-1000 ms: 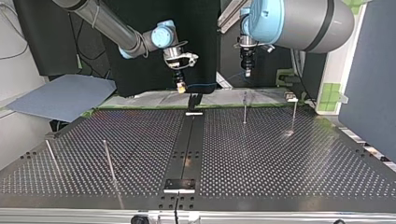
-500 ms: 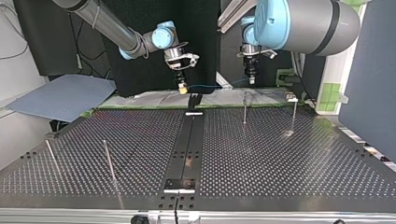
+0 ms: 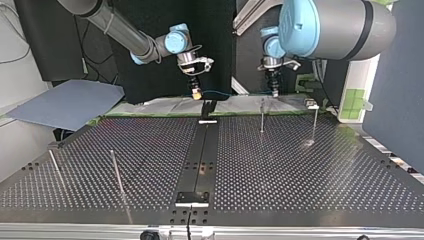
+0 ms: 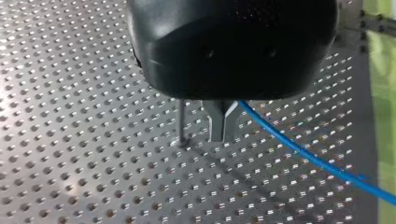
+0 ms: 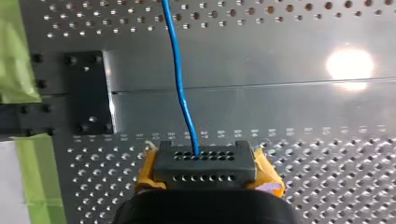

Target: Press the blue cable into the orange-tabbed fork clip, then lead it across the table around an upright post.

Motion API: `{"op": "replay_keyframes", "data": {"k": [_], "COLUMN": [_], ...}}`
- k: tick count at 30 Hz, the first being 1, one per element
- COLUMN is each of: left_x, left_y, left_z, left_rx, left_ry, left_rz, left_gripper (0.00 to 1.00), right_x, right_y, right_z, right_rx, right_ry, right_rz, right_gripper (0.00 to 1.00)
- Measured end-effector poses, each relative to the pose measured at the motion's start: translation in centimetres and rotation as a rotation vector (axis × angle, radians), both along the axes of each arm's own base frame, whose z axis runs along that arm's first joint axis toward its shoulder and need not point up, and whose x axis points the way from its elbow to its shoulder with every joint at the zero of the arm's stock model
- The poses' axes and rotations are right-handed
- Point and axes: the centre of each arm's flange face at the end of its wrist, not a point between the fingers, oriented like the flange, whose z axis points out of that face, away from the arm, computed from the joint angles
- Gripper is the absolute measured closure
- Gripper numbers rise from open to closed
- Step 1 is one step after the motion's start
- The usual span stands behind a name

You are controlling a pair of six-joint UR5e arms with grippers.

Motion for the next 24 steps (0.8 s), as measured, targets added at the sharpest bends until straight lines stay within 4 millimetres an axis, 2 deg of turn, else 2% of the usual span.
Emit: {"op": "replay_keyframes", "data": {"k": [9, 24], "left_x": [1.7, 2.1], "left_y": [0.5, 1.5], "left_z": [2.9, 2.9], "left_rx": [-0.020, -0.008], "left_ry": [-0.053, -0.040], "left_rz": [0.004, 0.019], "left_gripper": [1.00, 1.00], "right_x": [0.6, 0.8], "right_y": [-0.6, -0.9], "right_z": [0.1, 0.2], "right_rx": [0.000, 0.021], "right_ry": [0.001, 0.023], "right_rz": [0.002, 0.002], "right_gripper": [1.00, 1.00]}}
